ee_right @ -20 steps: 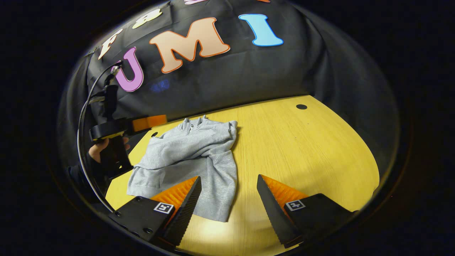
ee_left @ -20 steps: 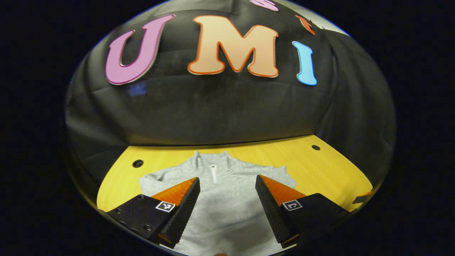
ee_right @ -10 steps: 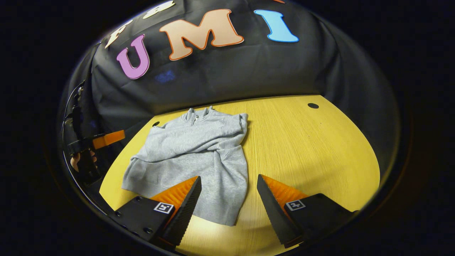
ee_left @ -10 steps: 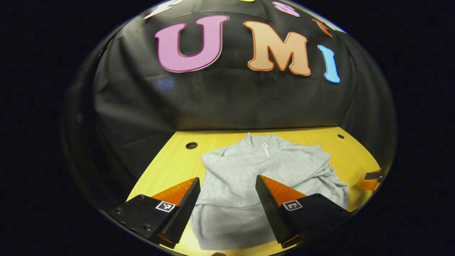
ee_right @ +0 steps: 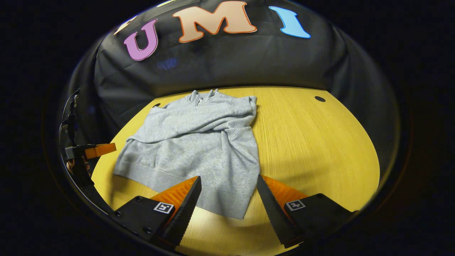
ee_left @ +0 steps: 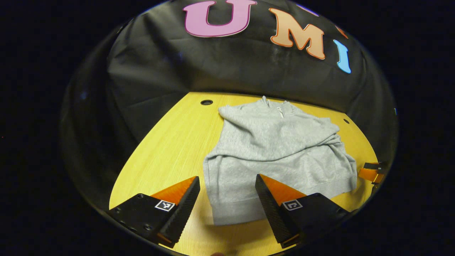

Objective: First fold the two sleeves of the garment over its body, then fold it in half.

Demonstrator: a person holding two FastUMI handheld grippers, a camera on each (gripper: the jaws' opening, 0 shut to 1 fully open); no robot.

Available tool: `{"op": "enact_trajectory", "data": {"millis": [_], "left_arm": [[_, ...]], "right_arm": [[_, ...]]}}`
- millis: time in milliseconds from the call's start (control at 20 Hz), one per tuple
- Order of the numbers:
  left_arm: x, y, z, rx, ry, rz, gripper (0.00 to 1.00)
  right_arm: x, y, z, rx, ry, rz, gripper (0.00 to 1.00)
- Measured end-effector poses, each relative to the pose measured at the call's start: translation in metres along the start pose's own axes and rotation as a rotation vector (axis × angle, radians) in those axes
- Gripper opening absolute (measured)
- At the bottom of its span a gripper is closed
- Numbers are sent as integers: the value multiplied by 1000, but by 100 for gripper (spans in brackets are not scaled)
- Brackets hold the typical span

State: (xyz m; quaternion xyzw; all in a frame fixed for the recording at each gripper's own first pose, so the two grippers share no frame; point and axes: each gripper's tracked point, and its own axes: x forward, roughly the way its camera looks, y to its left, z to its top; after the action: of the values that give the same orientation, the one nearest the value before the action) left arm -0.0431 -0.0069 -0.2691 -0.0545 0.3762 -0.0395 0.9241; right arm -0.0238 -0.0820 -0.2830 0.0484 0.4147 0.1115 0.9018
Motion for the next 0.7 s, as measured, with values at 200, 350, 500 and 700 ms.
{"op": "enact_trajectory", "data": {"millis": [200, 350, 500, 700], "left_arm": [[8, 5, -30, -5, 66, -2, 95], [13, 4, -48, -12, 109, -14, 95], [15, 4, -52, 14, 106, -8, 96], [12, 0, -50, 16, 57, 0, 93]], "right_arm": [[5, 2, -12, -5, 30, -29, 98], [13, -2, -21, -17, 55, -67, 94], [17, -6, -30, -31, 82, -96, 95], [19, -6, -42, -24, 126, -111, 96]]}}
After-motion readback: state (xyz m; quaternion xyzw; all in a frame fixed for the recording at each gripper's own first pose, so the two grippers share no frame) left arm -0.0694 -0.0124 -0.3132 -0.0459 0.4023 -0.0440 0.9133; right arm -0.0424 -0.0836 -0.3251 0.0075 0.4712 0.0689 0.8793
